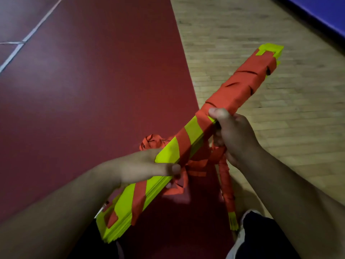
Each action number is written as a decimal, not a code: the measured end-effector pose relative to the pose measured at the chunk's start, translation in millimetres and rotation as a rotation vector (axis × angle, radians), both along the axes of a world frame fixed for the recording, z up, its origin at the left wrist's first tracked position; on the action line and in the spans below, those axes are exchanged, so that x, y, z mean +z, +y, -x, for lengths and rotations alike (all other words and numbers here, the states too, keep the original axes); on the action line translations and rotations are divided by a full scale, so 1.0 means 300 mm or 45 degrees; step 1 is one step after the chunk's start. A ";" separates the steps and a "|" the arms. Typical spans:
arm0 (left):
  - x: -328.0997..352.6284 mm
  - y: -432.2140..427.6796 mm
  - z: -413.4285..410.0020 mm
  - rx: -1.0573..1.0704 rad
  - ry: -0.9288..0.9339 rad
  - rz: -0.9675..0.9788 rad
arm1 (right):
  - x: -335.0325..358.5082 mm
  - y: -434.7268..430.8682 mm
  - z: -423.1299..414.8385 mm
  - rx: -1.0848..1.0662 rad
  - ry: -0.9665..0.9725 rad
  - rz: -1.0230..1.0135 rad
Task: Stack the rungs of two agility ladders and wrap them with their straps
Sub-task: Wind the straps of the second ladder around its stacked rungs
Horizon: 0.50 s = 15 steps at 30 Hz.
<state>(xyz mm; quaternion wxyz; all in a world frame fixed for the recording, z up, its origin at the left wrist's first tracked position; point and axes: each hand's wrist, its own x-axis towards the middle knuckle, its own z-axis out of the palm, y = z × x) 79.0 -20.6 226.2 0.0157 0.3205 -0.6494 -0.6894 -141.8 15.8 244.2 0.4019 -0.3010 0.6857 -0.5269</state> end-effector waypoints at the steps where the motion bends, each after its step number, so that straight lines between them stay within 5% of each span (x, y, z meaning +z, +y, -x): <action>1: 0.000 0.006 -0.012 -0.010 0.073 -0.190 | -0.003 -0.001 -0.007 0.029 -0.084 0.062; 3: -0.005 0.017 -0.025 0.027 0.170 -0.530 | -0.007 -0.002 -0.021 0.093 -0.216 0.152; 5: -0.014 0.024 -0.030 0.009 0.210 -0.573 | -0.003 -0.008 -0.030 0.172 -0.224 0.183; 11: -0.020 0.003 -0.013 0.162 0.197 -0.010 | 0.014 -0.025 0.031 0.356 0.250 0.023; 15: -0.045 -0.020 -0.032 0.240 -0.121 0.375 | 0.009 -0.015 0.060 0.507 0.459 -0.195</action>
